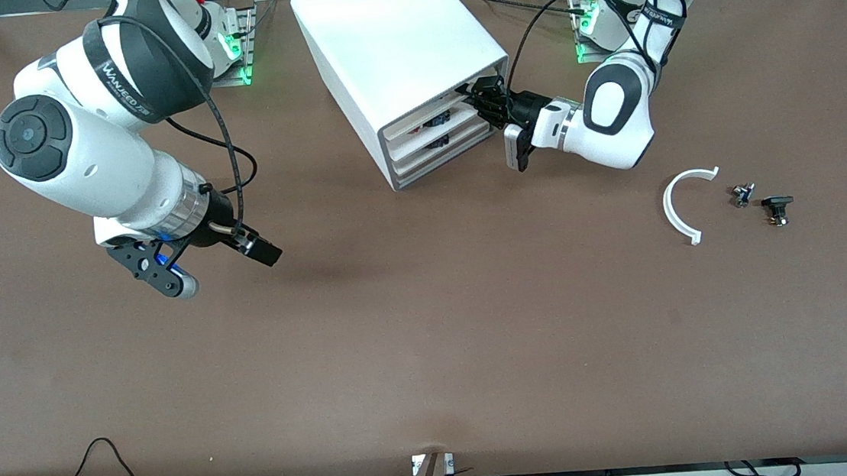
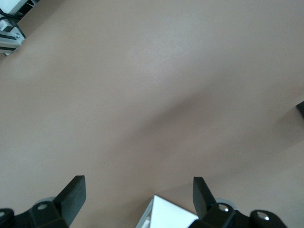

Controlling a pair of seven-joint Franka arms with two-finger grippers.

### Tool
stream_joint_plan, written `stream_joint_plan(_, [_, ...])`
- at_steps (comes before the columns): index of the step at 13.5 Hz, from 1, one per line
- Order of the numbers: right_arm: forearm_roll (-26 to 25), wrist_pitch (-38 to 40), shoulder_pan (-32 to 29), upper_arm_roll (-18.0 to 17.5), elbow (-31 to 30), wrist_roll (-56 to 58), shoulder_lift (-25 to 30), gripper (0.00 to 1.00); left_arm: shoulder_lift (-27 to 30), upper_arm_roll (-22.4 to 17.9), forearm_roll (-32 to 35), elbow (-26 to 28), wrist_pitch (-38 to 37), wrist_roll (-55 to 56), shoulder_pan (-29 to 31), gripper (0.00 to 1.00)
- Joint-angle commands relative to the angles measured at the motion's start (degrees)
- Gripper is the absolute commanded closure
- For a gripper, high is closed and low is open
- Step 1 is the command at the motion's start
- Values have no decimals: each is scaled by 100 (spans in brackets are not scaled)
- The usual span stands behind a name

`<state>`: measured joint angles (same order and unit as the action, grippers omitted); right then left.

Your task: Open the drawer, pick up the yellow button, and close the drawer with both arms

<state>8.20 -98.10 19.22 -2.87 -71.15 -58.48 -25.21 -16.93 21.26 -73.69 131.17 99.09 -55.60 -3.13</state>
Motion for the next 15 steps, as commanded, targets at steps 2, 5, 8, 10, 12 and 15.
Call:
stream_joint_plan(2, [217, 27, 239, 24, 724, -628, -448, 0, 40, 27, -146, 102, -13, -118, 49, 100])
stream_joint_plan(5, [217, -42, 459, 24, 919, -1112, -590, 0, -3, -8, -111, 6, -22, -47, 207, 100])
stream_joint_plan(8, [217, -279, 670, 24, 910, -1595, -651, 0, -327, -17, 511, -511, -31, 84, 628, 100])
stream_joint_plan(10, [217, -394, 802, 24, 910, -1841, -695, 0, -556, -17, 863, -916, -39, 286, 857, 100])
stream_joint_plan(12, [217, -613, 960, 24, 919, -2262, -757, 0, -776, -25, 961, -1250, -48, 366, 1033, 100])
stream_joint_plan(15, [444, -1008, 1128, -63, 919, -3026, -853, 0, -1101, -34, 1232, -1707, -57, 366, 1323, 100])
